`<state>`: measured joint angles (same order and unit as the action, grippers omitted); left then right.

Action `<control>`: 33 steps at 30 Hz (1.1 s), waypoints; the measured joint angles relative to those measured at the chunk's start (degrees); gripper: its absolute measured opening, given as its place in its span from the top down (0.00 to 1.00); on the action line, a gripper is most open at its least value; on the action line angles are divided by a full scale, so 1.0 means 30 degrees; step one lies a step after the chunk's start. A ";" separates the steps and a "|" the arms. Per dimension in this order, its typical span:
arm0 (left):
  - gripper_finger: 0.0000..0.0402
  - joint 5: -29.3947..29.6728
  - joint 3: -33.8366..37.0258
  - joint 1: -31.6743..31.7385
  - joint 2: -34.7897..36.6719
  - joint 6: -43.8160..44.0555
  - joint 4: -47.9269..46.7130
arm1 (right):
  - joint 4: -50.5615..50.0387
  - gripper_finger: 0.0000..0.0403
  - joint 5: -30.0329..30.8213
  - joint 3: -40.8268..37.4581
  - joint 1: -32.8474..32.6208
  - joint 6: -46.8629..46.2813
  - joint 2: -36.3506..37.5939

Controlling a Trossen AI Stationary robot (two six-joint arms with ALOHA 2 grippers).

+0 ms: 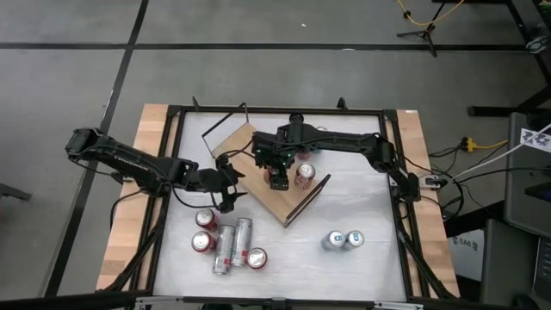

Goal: Place canned beverage on shelf
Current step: Put the right red black soda can on the shelf aligned with the red white soda can

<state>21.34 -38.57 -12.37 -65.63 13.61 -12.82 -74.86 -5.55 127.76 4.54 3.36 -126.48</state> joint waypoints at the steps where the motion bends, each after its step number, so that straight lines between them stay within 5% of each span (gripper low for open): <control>1: 0.31 0.0000 0.0000 -0.0215 0.0000 0.0023 0.0000 | 0.0036 0.24 -0.0004 0.0000 0.0000 -0.0003 -0.0013; 33: 0.31 -0.0146 0.0000 -0.4497 0.0000 0.1804 -0.0007 | 0.1722 0.24 -0.0012 -0.1559 0.0000 -0.0175 0.0038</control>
<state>20.91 -38.57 -25.86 -65.63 19.02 -12.84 -69.70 -5.58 123.09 4.54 2.83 -126.37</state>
